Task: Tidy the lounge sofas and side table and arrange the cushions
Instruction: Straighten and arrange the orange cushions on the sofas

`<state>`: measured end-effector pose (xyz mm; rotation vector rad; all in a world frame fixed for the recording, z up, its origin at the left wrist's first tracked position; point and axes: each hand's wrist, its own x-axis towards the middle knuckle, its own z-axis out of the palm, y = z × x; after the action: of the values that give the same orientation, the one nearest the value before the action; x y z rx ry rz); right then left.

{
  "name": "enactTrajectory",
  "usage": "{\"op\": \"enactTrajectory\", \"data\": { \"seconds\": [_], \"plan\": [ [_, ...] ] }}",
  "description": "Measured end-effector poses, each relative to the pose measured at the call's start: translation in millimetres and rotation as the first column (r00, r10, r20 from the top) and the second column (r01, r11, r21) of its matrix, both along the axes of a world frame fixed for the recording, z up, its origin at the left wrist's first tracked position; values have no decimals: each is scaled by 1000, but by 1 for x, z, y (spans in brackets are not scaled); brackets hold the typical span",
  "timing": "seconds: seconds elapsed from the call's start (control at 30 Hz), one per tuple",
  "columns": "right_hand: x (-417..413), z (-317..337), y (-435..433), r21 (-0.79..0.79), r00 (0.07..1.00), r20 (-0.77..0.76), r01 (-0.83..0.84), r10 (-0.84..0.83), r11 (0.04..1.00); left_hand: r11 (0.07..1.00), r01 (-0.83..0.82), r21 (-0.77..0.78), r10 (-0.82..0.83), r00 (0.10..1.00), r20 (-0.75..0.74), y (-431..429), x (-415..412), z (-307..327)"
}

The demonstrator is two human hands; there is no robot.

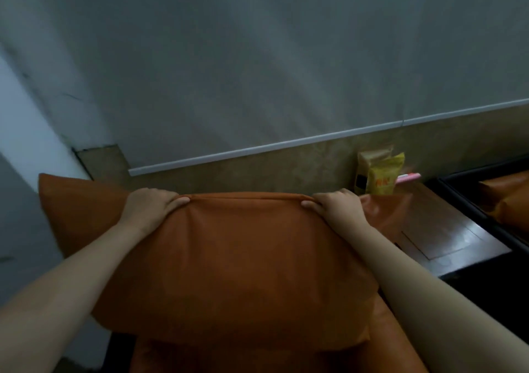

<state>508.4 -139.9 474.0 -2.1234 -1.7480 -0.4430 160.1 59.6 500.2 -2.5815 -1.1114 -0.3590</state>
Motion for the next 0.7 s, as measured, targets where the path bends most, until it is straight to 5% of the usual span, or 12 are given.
{"op": "enactTrajectory", "data": {
  "seconds": [0.2, 0.7],
  "plan": [
    [24, 24, 50, -94, 999, 13, -30, 31, 995, 997, -52, 60, 48, 996, 80, 24, 2, 4],
    [76, -34, 135, -217, 995, -93, -61, 42, 974, 978, -155, -138, 175, 974, 145, 41, 42, -79]
  ]
}}
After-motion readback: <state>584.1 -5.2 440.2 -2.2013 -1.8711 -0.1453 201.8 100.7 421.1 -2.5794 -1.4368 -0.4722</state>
